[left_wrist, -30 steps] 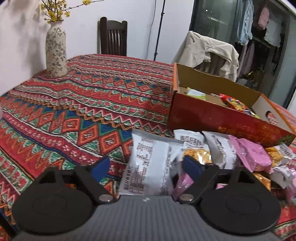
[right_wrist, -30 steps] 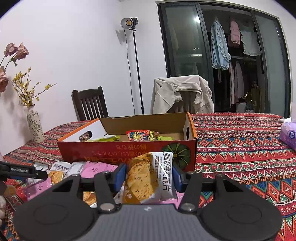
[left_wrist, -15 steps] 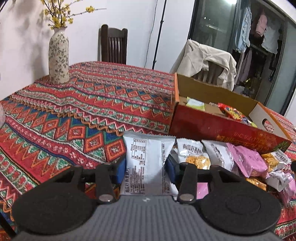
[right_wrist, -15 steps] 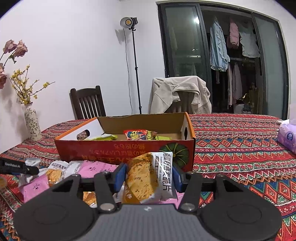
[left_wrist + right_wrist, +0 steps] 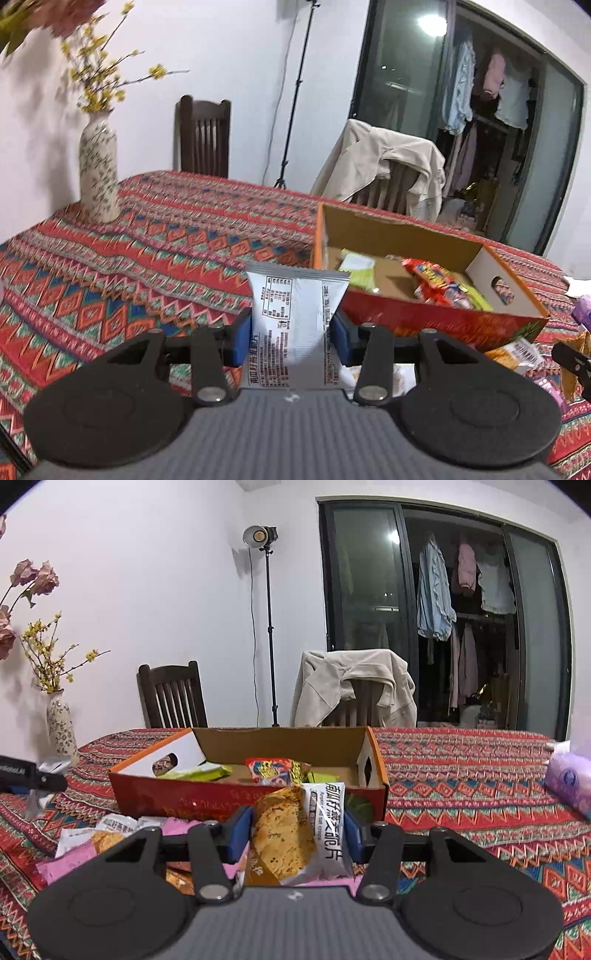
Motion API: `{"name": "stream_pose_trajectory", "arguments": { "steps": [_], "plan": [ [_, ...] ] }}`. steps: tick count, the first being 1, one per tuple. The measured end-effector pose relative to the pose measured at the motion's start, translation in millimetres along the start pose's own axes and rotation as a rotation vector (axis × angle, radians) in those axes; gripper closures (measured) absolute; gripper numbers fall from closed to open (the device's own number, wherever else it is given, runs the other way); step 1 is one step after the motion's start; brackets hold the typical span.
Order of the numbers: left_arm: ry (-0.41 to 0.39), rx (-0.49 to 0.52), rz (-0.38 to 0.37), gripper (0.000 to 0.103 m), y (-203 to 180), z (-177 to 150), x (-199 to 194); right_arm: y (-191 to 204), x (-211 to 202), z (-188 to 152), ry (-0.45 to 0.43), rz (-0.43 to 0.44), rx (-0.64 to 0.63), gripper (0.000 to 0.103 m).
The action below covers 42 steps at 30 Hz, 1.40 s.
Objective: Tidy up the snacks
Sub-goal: 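Carry both packets over the cardboard box and open both grippers inside it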
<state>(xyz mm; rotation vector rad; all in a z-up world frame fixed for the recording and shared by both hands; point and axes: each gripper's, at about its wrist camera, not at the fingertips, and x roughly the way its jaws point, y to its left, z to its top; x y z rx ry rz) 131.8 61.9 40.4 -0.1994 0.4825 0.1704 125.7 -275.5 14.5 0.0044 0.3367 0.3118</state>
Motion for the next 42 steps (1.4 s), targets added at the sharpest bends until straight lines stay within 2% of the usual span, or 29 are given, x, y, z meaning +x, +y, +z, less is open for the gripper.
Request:
{"name": "stream_pose_trajectory", "arguments": {
  "steps": [6, 12, 23, 28, 33, 37, 42],
  "plan": [
    [0.0, 0.024, -0.046, 0.059, -17.8, 18.8, 15.4, 7.6, 1.8, 25.7, -0.035, -0.014, -0.036, 0.052],
    [0.003, 0.037, -0.081, 0.059, -40.3, 40.8, 32.7, 8.7, 22.2, 55.6, -0.05, -0.027, -0.026, 0.052],
    [-0.014, 0.063, -0.066, 0.059, -80.2, 74.3, 72.3, 14.5, 82.8, 97.2, -0.037, -0.054, -0.012, 0.052],
    [-0.023, 0.051, -0.049, 0.059, -91.3, 80.9, 95.9, 9.6, 110.2, 100.2, -0.027, -0.078, 0.02, 0.052],
    [-0.029, 0.05, -0.032, 0.059, -93.3, 73.6, 117.7, -3.8, 128.4, 88.2, -0.027, -0.1, 0.05, 0.052],
    [-0.021, 0.073, -0.023, 0.059, -92.5, 65.4, 128.8, -12.1, 139.0, 80.7, -0.004, -0.066, 0.073, 0.052],
    [-0.011, 0.074, -0.017, 0.058, -90.0, 60.3, 134.0, -12.9, 146.8, 71.9, 0.031, -0.065, 0.076, 0.052]
  ]
}}
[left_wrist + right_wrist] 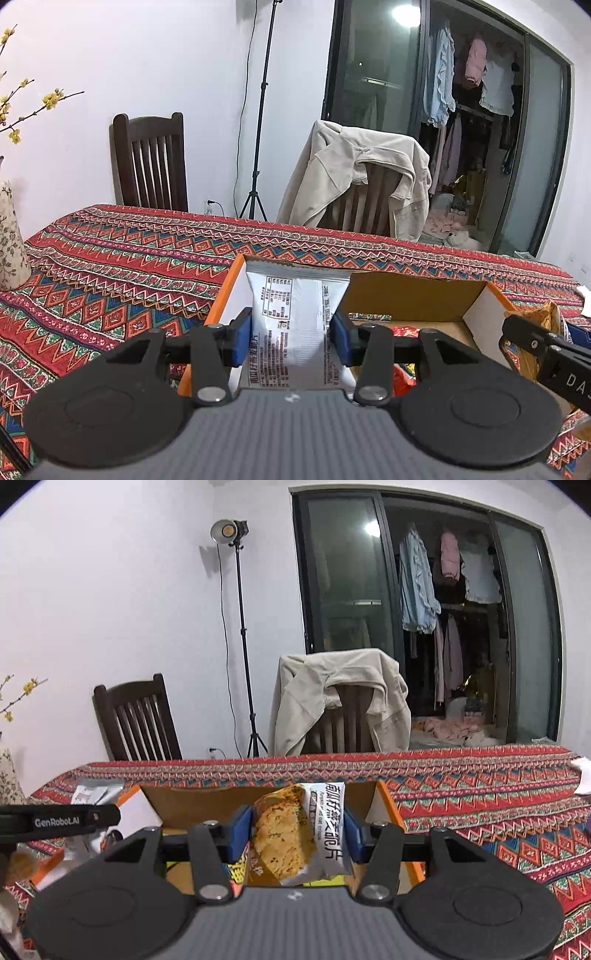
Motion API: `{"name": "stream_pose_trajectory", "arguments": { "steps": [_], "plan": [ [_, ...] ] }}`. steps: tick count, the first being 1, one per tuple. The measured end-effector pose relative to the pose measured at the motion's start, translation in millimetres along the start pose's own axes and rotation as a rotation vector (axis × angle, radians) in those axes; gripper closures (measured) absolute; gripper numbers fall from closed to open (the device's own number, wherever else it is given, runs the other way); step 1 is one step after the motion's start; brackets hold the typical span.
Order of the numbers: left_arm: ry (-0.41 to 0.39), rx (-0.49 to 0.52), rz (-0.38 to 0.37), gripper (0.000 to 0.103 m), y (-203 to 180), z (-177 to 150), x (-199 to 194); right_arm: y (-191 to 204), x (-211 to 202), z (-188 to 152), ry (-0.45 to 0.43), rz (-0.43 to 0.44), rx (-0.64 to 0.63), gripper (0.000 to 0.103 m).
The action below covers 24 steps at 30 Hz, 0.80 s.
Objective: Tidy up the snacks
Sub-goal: 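Carry both packets over the cardboard box and open both grippers inside it, then lift both grippers out of the box and move back to the snack pile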
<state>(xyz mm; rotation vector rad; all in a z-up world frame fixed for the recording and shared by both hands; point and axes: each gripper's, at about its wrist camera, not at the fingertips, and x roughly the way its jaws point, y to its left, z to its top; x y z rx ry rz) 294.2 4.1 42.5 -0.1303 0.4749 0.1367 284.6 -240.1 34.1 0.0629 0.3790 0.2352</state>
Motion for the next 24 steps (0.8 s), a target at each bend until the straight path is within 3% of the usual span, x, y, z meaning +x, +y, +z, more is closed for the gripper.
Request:
{"name": "stream_pose_trajectory", "arguments": {
  "steps": [2, 4, 5, 6, 8, 10, 24],
  "plan": [
    [-0.003, -0.002, 0.005, 0.054, 0.2, -2.2, 0.7, -0.1, 4.8, -3.5, 0.023, 0.001, 0.005, 0.049],
    [-0.006, -0.005, 0.009, 0.039, 0.7, -3.9, 1.4, 0.5, 7.0, -6.9, 0.039, 0.006, 0.013, 0.046],
    [-0.008, -0.015, 0.01, 0.02, 1.5, -4.4, 1.1, 1.2, 7.3, -7.9, 0.042, 0.006, 0.008, 0.045],
    [-0.019, -0.027, 0.019, 0.008, 2.3, -5.1, -0.3, 0.3, 6.3, -6.5, 0.045, 0.006, 0.004, 0.042],
    [-0.049, -0.037, 0.036, 0.001, 3.9, -5.0, -5.2, 0.4, 5.5, -8.4, 0.04, 0.006, 0.011, 0.009],
    [-0.068, -0.058, 0.019, 0.0, 7.2, -4.3, -9.3, 0.4, 2.1, -10.1, 0.022, 0.004, 0.017, 0.0],
    [-0.077, -0.078, 0.034, 0.0, 9.9, 0.5, -16.4, 0.3, -10.1, -9.0, 0.03, -0.009, 0.028, 0.0]
  ]
}}
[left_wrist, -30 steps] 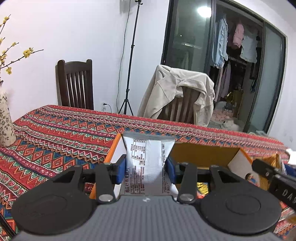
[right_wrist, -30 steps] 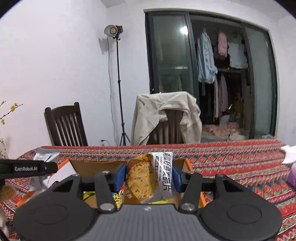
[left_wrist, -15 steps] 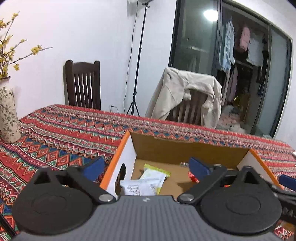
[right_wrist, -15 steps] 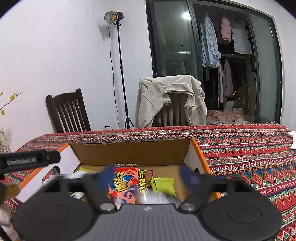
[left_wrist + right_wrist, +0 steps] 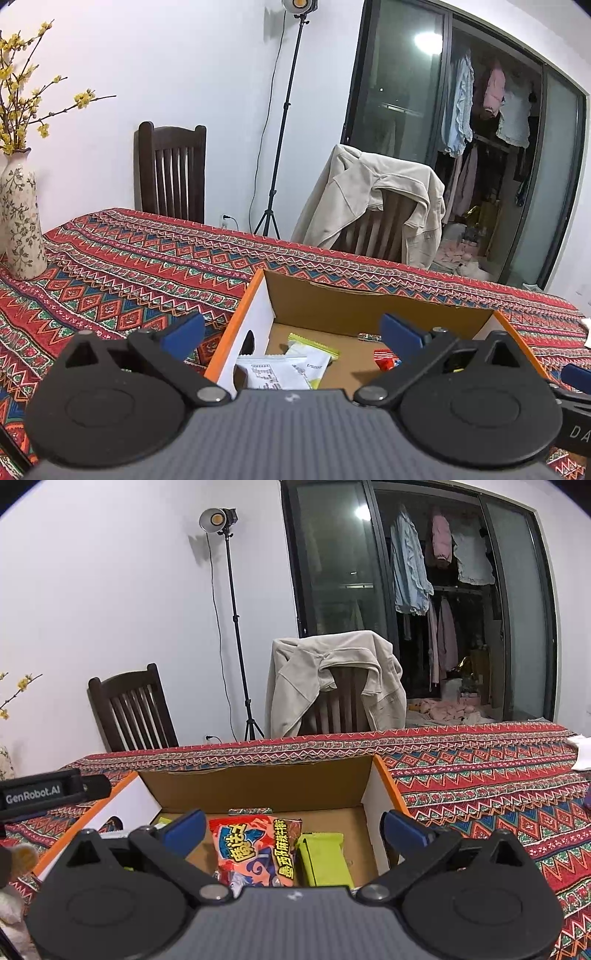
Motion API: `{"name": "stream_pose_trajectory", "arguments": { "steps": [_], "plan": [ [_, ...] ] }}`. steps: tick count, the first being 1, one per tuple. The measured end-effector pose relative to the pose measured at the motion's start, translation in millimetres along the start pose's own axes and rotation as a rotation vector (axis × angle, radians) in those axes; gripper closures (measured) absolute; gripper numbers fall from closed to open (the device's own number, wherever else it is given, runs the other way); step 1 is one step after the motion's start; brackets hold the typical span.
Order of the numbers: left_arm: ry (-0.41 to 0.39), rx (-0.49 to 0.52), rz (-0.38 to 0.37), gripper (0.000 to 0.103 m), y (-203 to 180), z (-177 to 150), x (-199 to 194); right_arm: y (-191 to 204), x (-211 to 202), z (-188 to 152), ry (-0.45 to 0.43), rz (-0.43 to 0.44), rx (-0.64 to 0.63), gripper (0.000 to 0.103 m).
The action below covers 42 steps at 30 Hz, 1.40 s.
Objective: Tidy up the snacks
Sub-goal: 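Lift both grippers out of the box and move back to the snack pile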
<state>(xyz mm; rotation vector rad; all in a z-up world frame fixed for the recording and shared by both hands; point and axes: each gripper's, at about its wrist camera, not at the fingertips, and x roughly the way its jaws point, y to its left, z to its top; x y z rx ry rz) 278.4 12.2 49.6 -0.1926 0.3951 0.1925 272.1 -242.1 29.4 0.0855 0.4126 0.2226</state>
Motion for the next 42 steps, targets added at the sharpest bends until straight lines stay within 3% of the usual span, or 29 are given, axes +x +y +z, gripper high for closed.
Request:
{"name": "stream_pose_trajectory", "arguments": {
  "steps": [3, 18, 28, 42],
  "plan": [
    [-0.004, 0.005, 0.019, 0.0, -1.5, 1.0, -4.2, 2.4, -4.5, 2.4, 0.003, -0.016, -0.007, 0.0],
    [-0.043, 0.007, -0.028, 0.0, -2.3, 22.1, -63.7, 18.1, -65.0, 29.9, -0.058, 0.01, -0.051, 0.0],
    [-0.029, 0.037, -0.037, 0.0, 14.2, 4.7, -105.4, 23.8, -100.3, 8.5, -0.032, 0.007, -0.063, 0.0],
    [0.049, 0.048, -0.023, 0.0, 50.9, -56.3, -126.0, 16.9, -135.7, -51.2, 0.053, -0.015, -0.071, 0.0]
  ]
}}
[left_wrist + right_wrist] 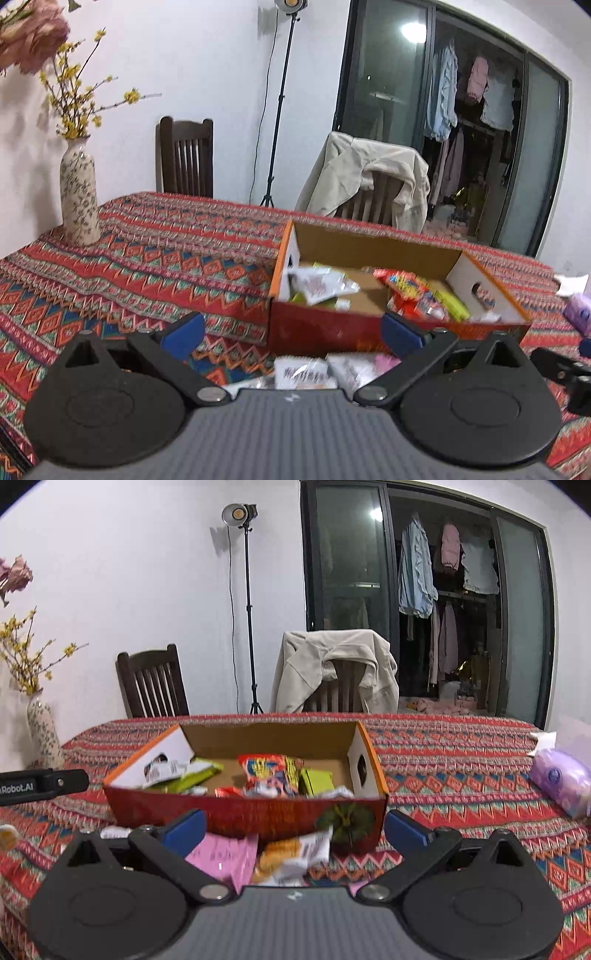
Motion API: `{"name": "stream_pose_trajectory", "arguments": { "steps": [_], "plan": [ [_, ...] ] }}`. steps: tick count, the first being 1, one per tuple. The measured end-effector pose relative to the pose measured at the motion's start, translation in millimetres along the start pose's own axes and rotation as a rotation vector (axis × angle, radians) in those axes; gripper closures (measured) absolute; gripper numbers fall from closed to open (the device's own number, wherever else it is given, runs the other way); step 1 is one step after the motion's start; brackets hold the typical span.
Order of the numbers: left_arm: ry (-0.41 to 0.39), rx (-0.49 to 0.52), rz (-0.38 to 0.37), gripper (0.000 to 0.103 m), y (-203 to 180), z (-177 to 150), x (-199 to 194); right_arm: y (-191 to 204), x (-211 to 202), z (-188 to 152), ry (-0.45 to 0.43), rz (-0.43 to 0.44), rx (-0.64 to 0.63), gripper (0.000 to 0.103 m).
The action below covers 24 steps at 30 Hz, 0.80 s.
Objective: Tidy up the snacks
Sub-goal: 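Lift both grippers out of the box and move back to the snack pile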
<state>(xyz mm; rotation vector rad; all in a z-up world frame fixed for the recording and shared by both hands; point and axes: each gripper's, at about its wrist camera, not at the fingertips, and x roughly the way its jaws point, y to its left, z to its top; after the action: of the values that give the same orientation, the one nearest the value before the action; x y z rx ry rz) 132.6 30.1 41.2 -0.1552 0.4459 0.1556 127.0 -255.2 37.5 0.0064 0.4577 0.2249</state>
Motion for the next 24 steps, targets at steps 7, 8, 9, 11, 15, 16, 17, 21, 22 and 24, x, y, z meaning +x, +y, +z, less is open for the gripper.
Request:
{"name": "stream_pose_trajectory", "arguments": {
  "steps": [7, 8, 9, 11, 15, 16, 17, 21, 22, 24],
  "plan": [
    [0.037, 0.014, -0.009, 0.0, 9.9, -28.0, 6.8, -7.8, -1.6, -28.3, 0.061, -0.023, -0.002, 0.0],
    [0.033, 0.015, -0.009, 0.0, 11.1, -30.7, 7.5, -8.7, -0.9, -31.5, 0.069, -0.028, -0.004, 0.0],
    [0.028, 0.016, -0.007, 0.0, 12.4, -33.2, 8.6, -10.0, 0.8, -35.2, 0.079, -0.034, -0.007, 0.0],
    [0.019, 0.01, -0.003, 0.0, 14.8, -35.4, 11.8, -12.1, 3.5, -40.8, 0.097, -0.043, -0.011, 0.0],
    [0.024, 0.0, -0.015, 0.0, 16.9, -37.5, 17.3, -16.4, 9.3, -44.7, 0.121, -0.053, -0.005, 0.0],
    [0.027, 0.001, -0.014, 0.0, 17.0, -38.2, 18.0, -17.0, 10.0, -44.8, 0.122, -0.054, -0.004, 0.0],
    [0.03, 0.0, -0.014, 0.0, 17.3, -38.7, 18.8, -17.4, 10.4, -44.8, 0.122, -0.055, -0.004, 0.0],
    [0.034, -0.027, -0.025, 0.0, 22.1, -39.8, 19.4, -20.4, 14.6, -46.0, 0.134, -0.051, -0.012, 0.0],
    [0.035, -0.035, -0.027, 0.0, 23.6, -39.9, 19.5, -22.2, 15.5, -47.4, 0.144, -0.045, -0.01, 0.0],
    [0.039, -0.048, -0.03, 0.0, 25.9, -39.9, 20.5, -27.1, 18.1, -50.9, 0.172, -0.037, -0.002, 0.0]
  ]
}}
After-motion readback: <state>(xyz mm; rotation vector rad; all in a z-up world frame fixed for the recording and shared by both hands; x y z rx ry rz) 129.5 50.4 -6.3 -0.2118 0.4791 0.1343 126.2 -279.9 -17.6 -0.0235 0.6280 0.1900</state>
